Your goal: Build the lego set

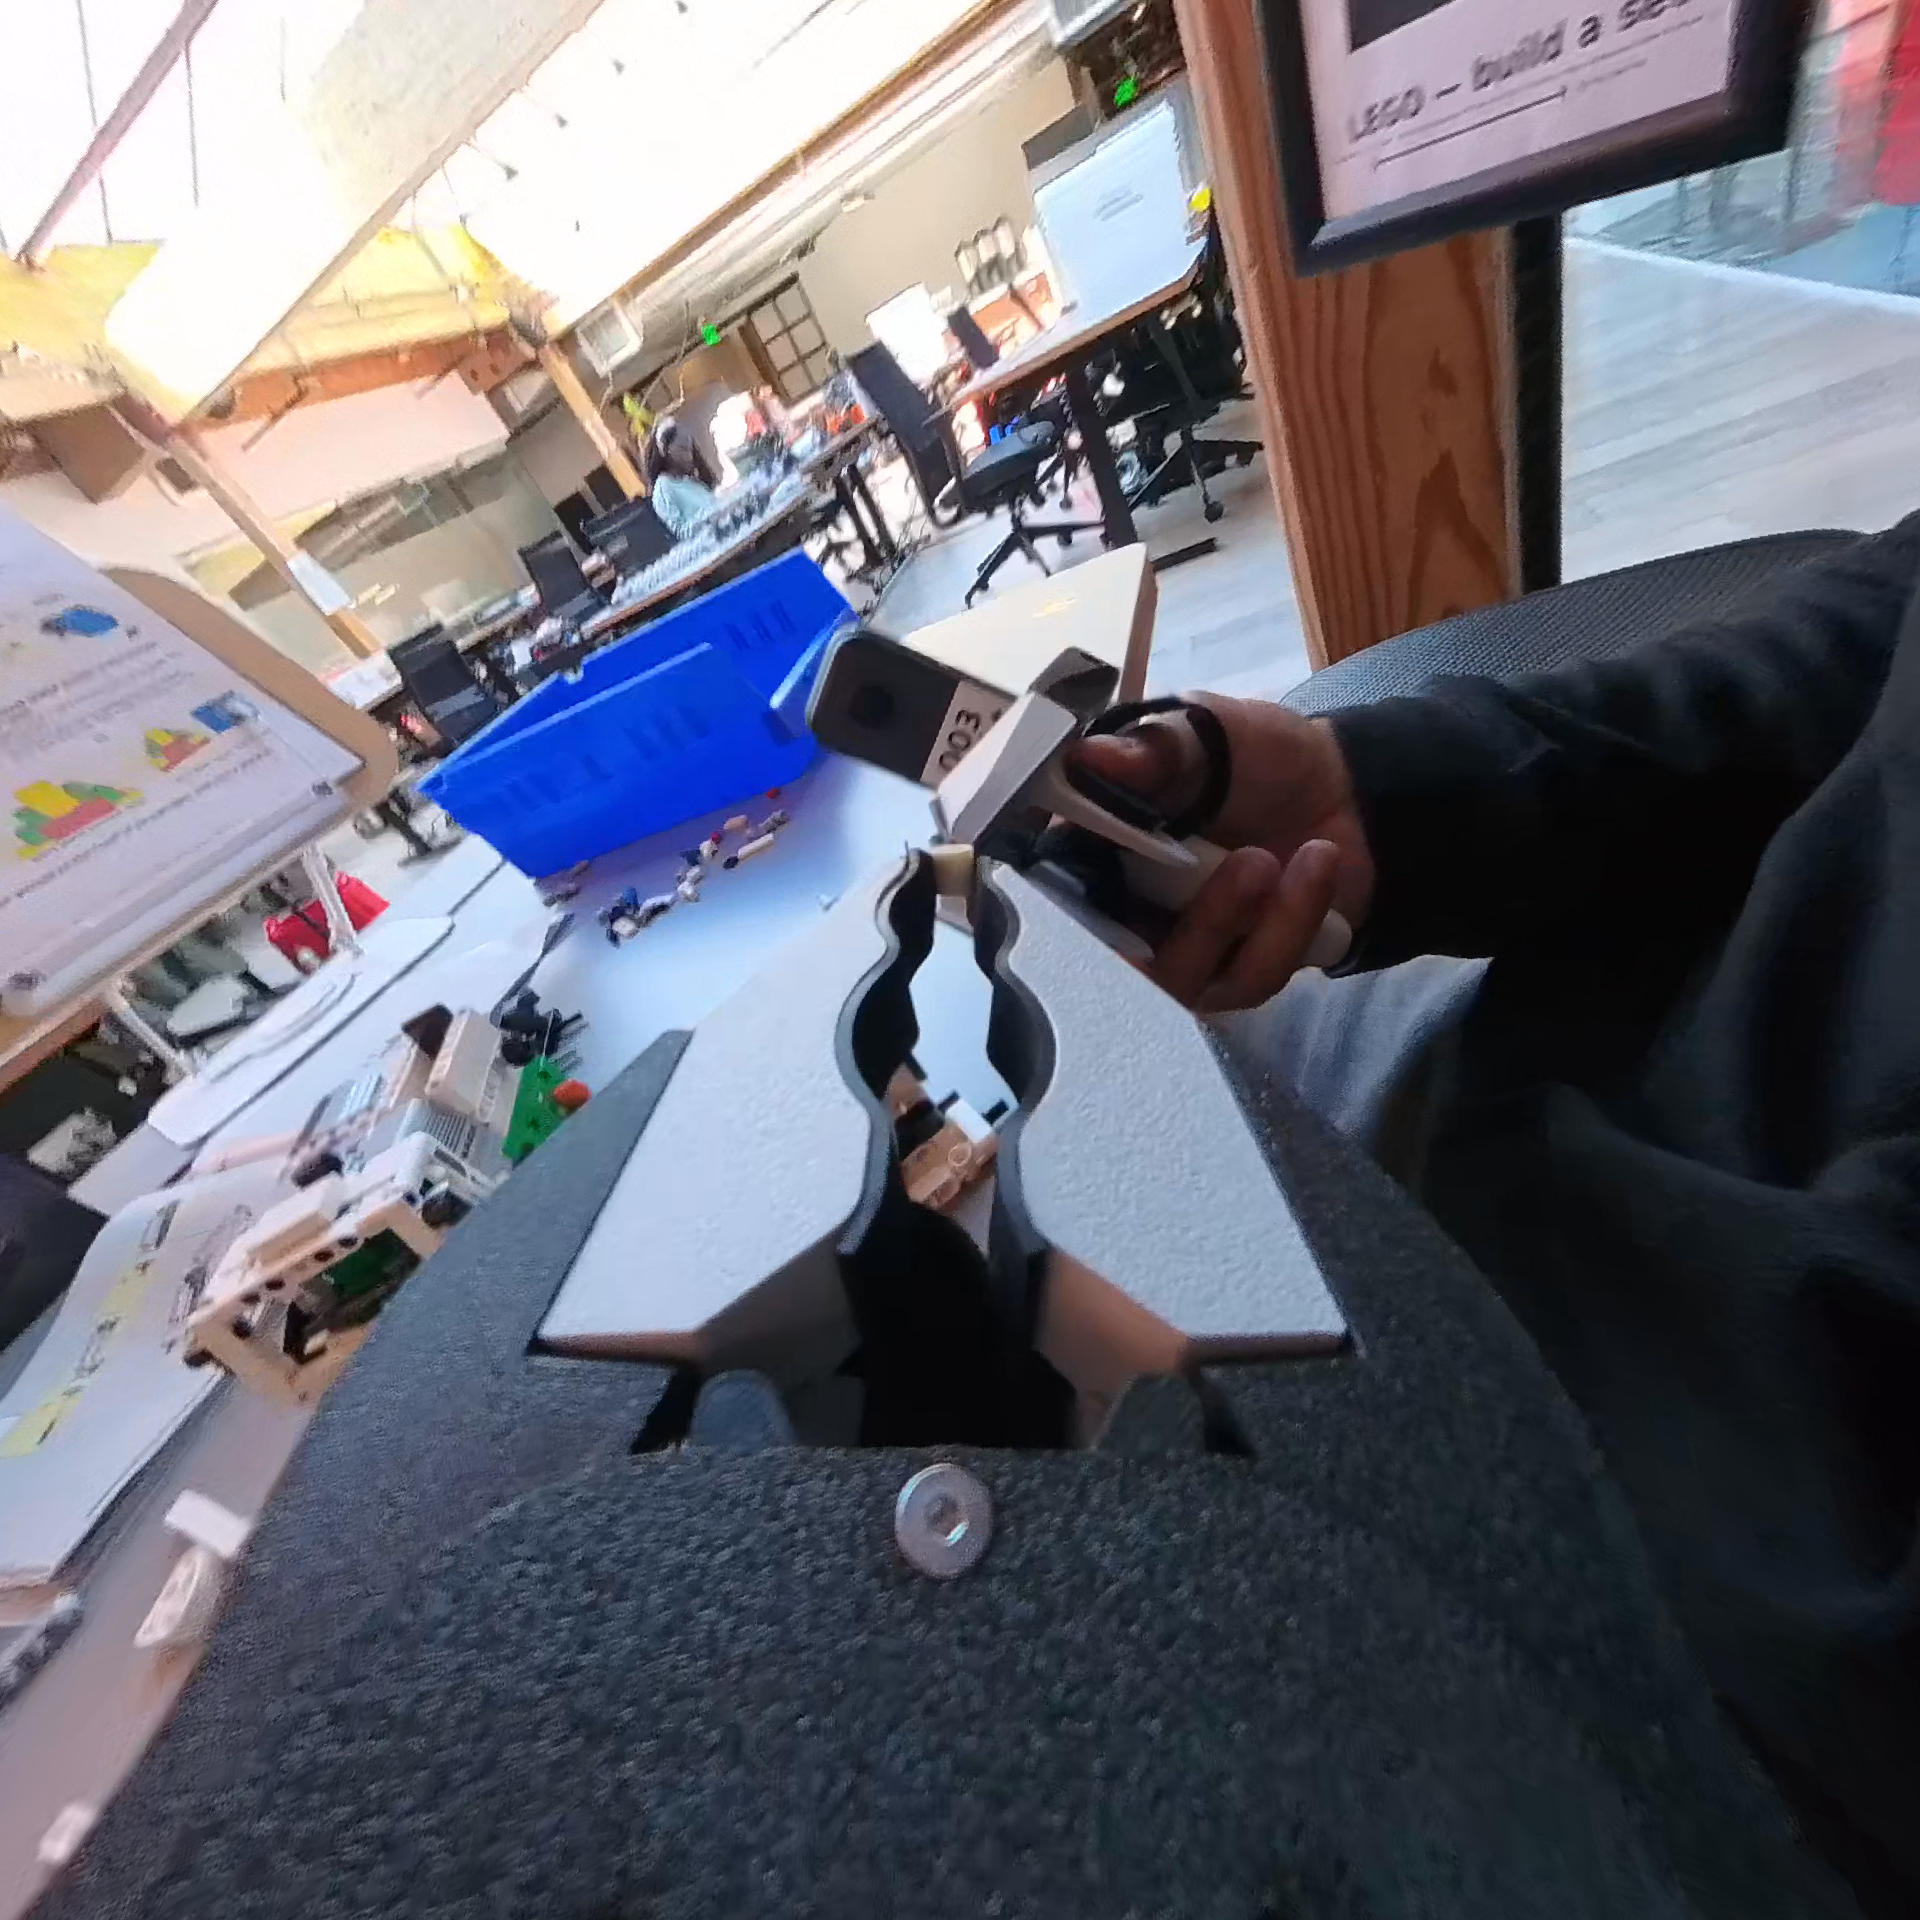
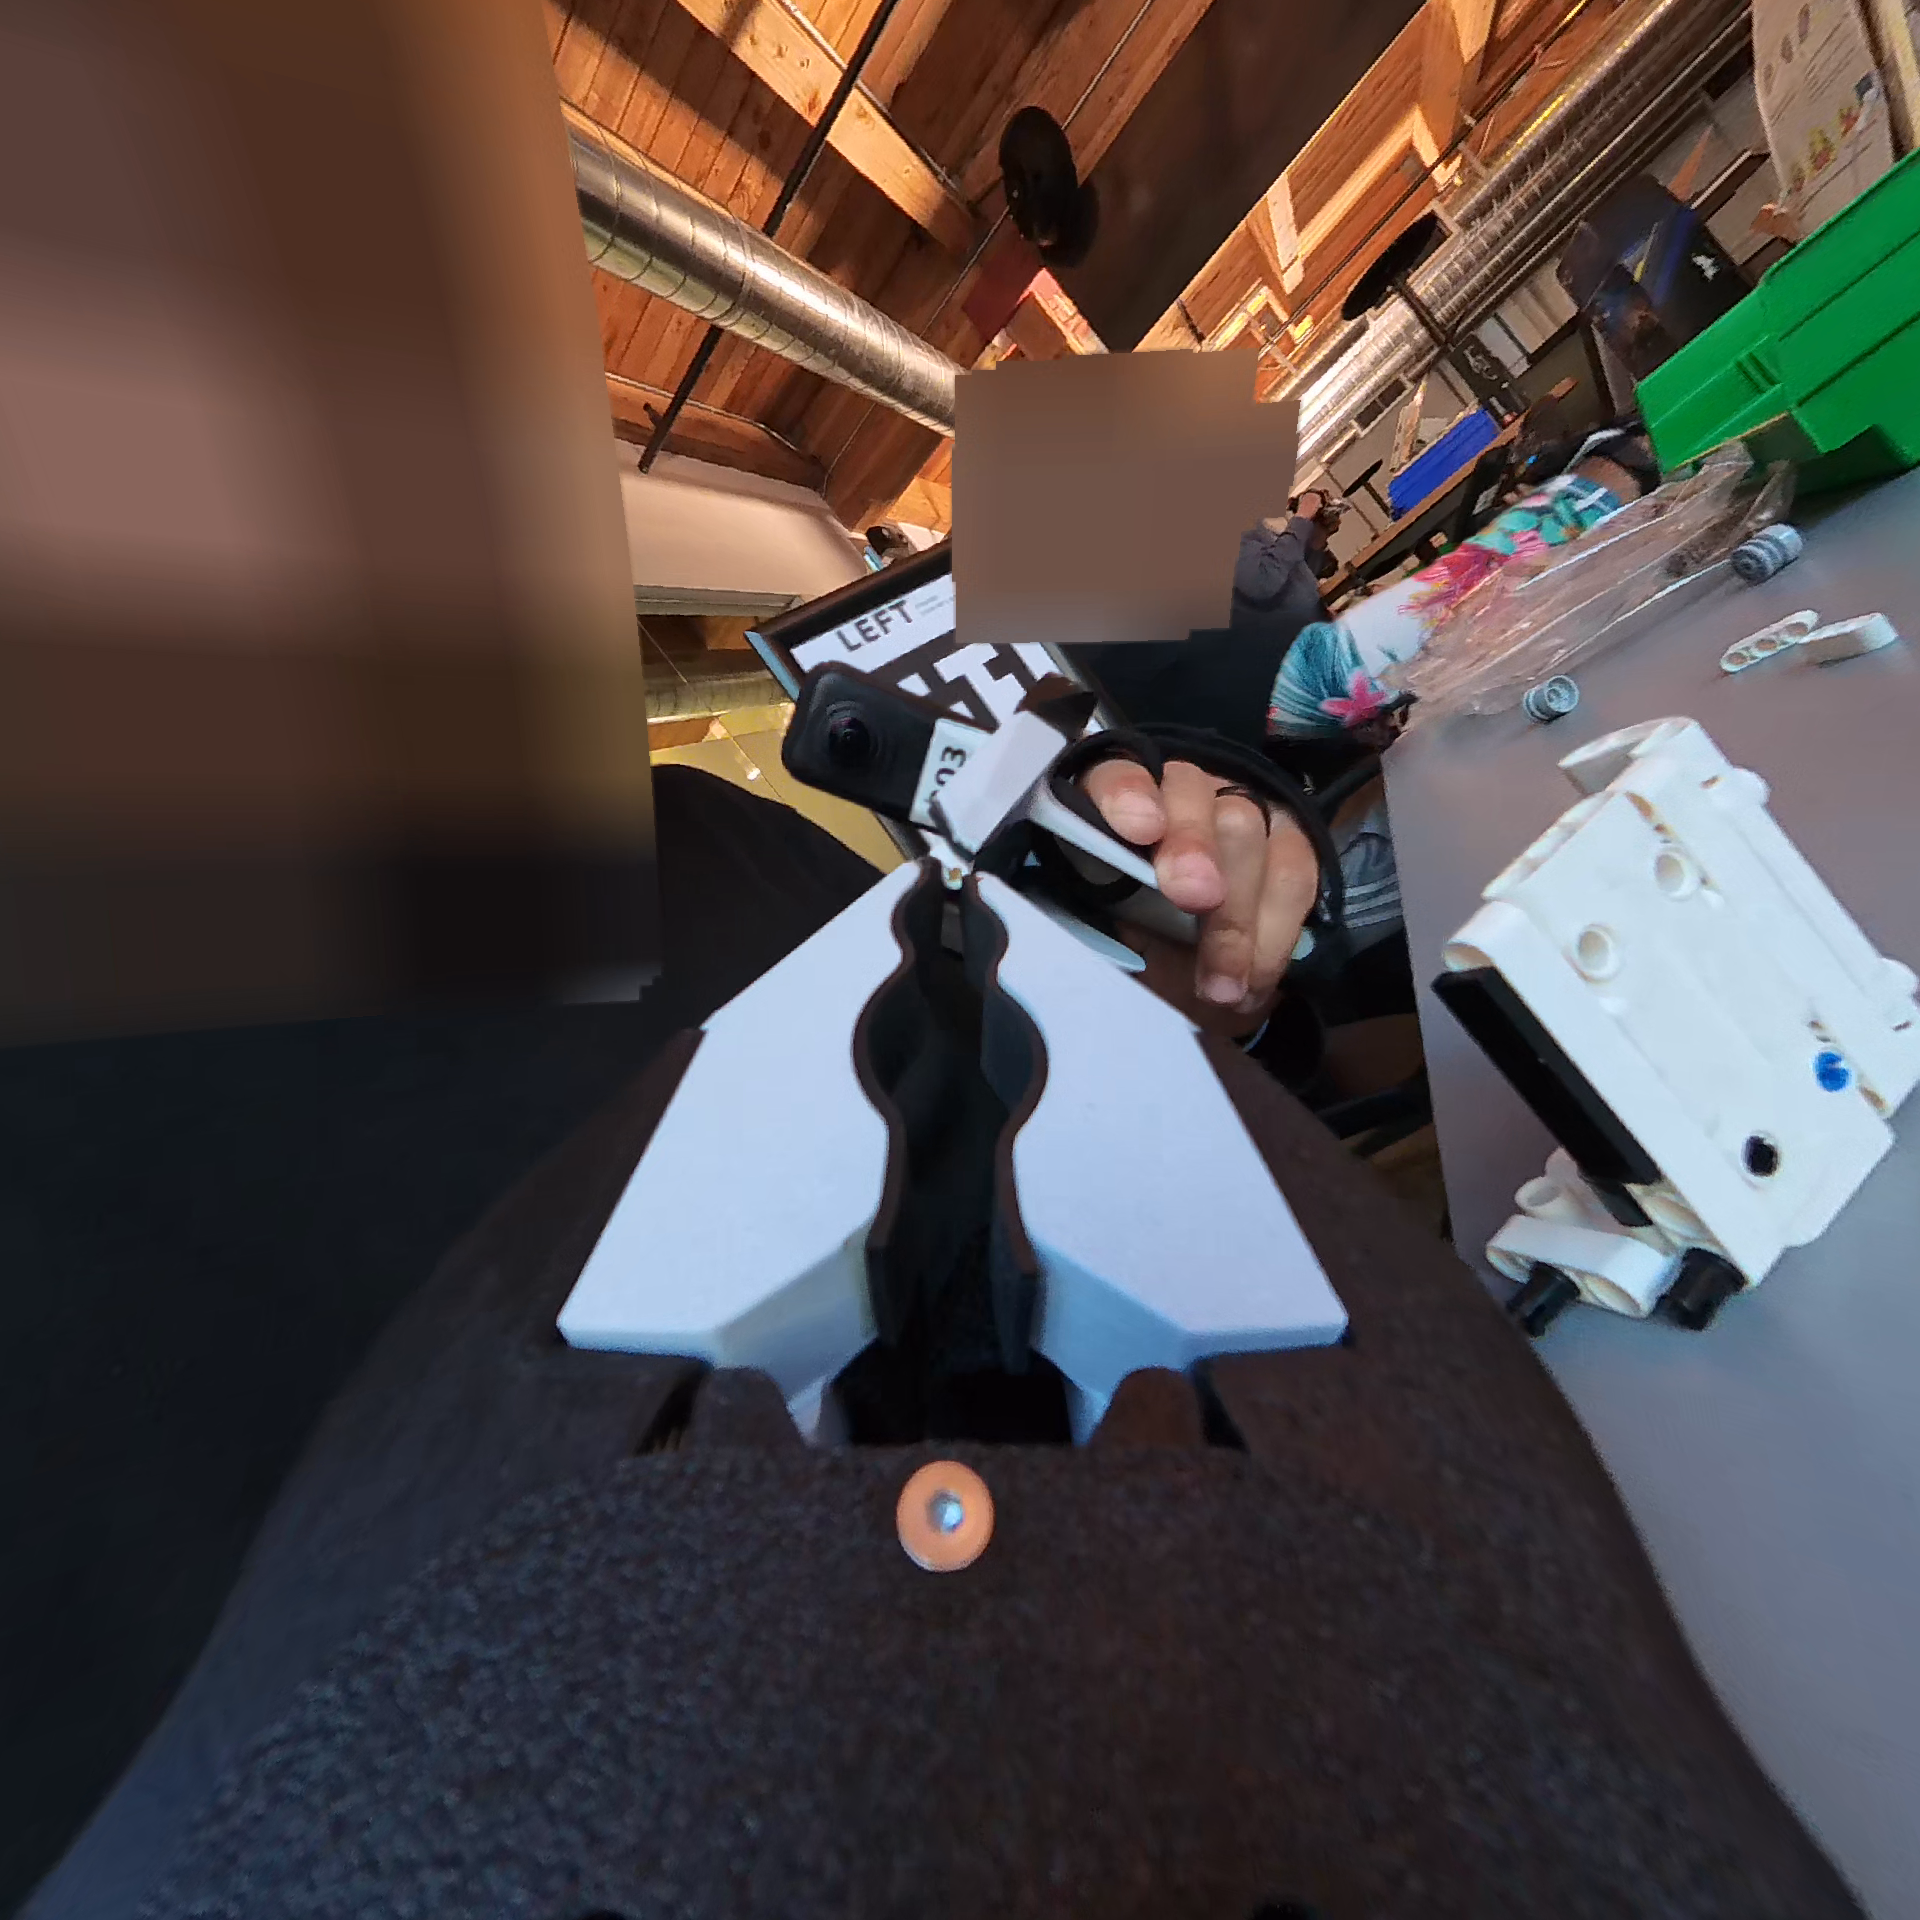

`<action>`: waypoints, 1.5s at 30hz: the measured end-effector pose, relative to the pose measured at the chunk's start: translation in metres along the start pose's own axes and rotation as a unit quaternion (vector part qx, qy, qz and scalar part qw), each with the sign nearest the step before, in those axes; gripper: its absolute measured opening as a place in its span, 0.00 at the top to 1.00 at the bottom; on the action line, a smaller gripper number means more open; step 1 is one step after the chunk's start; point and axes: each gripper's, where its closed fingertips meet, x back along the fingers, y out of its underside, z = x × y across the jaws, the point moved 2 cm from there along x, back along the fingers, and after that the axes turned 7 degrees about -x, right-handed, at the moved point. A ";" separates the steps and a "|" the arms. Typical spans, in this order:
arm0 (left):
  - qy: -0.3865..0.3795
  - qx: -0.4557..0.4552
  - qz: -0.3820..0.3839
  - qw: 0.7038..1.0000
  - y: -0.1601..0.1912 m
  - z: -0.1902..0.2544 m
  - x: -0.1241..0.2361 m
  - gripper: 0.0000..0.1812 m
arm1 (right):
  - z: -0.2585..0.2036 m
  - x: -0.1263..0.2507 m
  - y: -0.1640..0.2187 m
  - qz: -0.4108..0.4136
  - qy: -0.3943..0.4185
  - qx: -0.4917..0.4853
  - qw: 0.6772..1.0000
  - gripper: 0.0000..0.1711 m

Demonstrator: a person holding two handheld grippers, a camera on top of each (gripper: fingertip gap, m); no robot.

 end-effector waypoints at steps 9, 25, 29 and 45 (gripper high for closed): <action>-0.074 0.116 -0.161 0.977 0.059 -0.016 -0.002 0.97 | 0.030 0.059 -0.035 -0.043 0.432 0.221 0.873 0.86; -0.142 0.253 -0.146 0.946 0.066 -0.020 -0.031 0.97 | 0.078 0.051 -0.020 -0.102 0.548 0.319 0.766 0.96; -0.156 0.272 -0.141 0.939 0.069 -0.018 -0.036 0.97 | 0.078 0.048 -0.018 -0.101 0.544 0.320 0.769 0.96; -0.165 0.258 -0.142 0.941 0.077 -0.019 -0.038 0.97 | 0.078 0.052 -0.020 -0.088 0.541 0.301 0.780 0.96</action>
